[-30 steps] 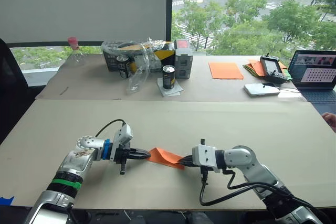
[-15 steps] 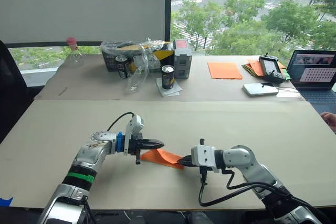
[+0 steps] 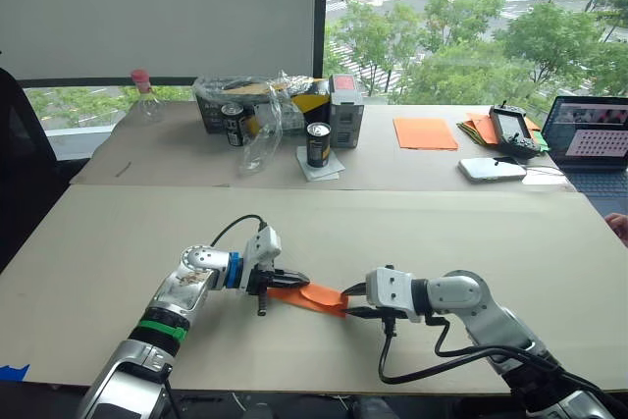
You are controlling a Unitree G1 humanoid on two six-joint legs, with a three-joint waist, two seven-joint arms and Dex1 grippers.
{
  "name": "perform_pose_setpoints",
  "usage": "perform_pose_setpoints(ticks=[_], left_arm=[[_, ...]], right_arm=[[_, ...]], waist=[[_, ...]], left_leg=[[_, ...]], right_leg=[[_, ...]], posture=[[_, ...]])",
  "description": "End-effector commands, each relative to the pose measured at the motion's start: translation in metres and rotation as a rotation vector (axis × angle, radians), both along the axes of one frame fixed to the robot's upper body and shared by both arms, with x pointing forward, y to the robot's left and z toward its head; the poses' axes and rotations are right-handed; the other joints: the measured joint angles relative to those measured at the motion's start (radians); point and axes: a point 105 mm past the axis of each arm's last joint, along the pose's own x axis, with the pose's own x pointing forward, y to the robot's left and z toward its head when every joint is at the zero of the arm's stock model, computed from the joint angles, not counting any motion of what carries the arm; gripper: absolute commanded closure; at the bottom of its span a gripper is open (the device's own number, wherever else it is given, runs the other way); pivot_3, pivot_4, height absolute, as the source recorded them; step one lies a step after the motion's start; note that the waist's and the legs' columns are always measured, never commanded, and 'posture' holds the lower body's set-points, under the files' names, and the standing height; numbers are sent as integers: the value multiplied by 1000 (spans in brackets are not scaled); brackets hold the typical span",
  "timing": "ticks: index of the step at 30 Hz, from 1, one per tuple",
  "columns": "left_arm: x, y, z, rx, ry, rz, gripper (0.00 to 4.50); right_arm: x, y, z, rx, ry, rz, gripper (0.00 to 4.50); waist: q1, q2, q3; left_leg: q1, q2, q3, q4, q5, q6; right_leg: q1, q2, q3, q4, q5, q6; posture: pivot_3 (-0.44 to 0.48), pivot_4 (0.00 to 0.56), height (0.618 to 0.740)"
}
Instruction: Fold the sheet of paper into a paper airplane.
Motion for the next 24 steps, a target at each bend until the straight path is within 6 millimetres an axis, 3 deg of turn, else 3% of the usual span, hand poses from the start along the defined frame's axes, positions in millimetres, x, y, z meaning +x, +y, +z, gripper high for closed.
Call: perform_pose_setpoints(ticks=[1, 4, 13, 19, 24], left_arm=[[-8, 9, -30, 98, 77, 30, 4500], [-9, 8, -30, 99, 76, 32, 4500], [-13, 6, -28, 86, 73, 50, 4500], [-15, 9, -32, 105, 73, 61, 4500], [-15, 10, -32, 107, 75, 66, 4500]], right_arm=[[8, 5, 48, 147, 5, -28, 1179], [21, 9, 53, 173, 0, -78, 1337], [25, 40, 11, 141, 114, -72, 4393], [20, 56, -9, 122, 174, -53, 4450], [29, 45, -28, 64, 194, -147, 4450]], waist=[[-2, 0, 0], [-1, 1, 0], [-1, 1, -1], [-3, 1, -1], [-3, 2, -1]], left_leg=[[0, 0, 0, 0, 0, 0], [1, 0, 0, 0, 0, 0], [-1, 0, 0, 0, 0, 0], [0, 0, 0, 0, 0, 0], [0, 0, 0, 0, 0, 0]], right_leg=[[0, 0, 0, 0, 0, 0], [0, 0, 0, 0, 0, 0], [-1, 0, 0, 0, 2, -3], [-1, 0, 0, 0, 2, -3], [-1, 0, 0, 0, 1, -2]], posture=[[0, 150, 720], [0, 150, 720], [0, 150, 720], [0, 150, 720], [0, 150, 720]])
